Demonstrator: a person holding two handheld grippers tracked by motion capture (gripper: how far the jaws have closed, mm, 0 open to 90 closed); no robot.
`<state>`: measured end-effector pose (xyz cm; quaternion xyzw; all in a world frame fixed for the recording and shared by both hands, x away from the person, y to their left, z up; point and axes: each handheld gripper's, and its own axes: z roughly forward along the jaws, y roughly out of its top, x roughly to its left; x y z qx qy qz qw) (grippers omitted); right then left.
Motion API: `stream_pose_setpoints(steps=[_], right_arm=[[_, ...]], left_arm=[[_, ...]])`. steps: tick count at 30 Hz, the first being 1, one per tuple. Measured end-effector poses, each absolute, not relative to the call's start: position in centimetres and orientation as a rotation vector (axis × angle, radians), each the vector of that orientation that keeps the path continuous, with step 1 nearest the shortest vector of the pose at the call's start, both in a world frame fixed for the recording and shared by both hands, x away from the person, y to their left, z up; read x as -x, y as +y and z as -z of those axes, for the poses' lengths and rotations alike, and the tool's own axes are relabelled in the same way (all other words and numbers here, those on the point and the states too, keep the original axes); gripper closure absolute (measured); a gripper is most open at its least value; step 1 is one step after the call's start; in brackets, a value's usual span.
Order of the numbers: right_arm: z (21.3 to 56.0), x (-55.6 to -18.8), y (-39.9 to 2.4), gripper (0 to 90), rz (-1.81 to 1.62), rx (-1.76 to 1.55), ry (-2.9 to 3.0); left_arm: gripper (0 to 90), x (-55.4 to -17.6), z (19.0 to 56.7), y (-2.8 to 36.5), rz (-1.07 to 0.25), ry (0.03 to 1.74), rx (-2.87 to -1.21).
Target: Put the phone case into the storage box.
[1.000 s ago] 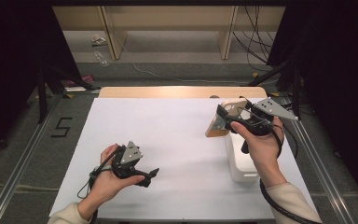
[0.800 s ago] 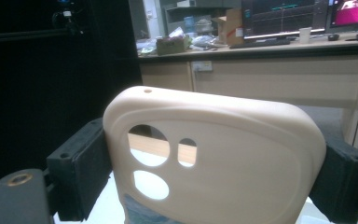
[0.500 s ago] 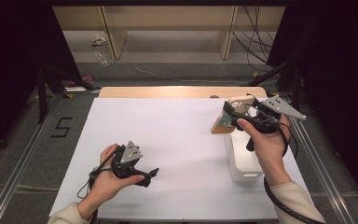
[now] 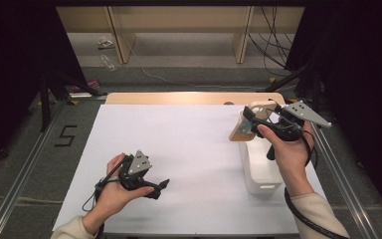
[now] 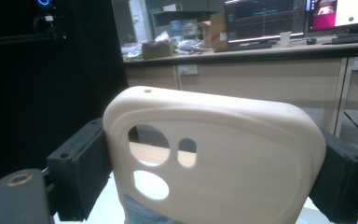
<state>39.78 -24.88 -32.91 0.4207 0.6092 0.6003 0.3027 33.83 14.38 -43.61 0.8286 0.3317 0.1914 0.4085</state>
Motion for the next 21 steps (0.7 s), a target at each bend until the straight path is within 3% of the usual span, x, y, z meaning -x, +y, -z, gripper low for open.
stream_pose_setpoints(steps=[21], right_arm=[[32.7,-40.0,-26.0,13.3,-1.575,-1.134,1.580]], left_arm=[[0.0,-33.8,43.6,14.4,-0.481,0.835,-2.087]])
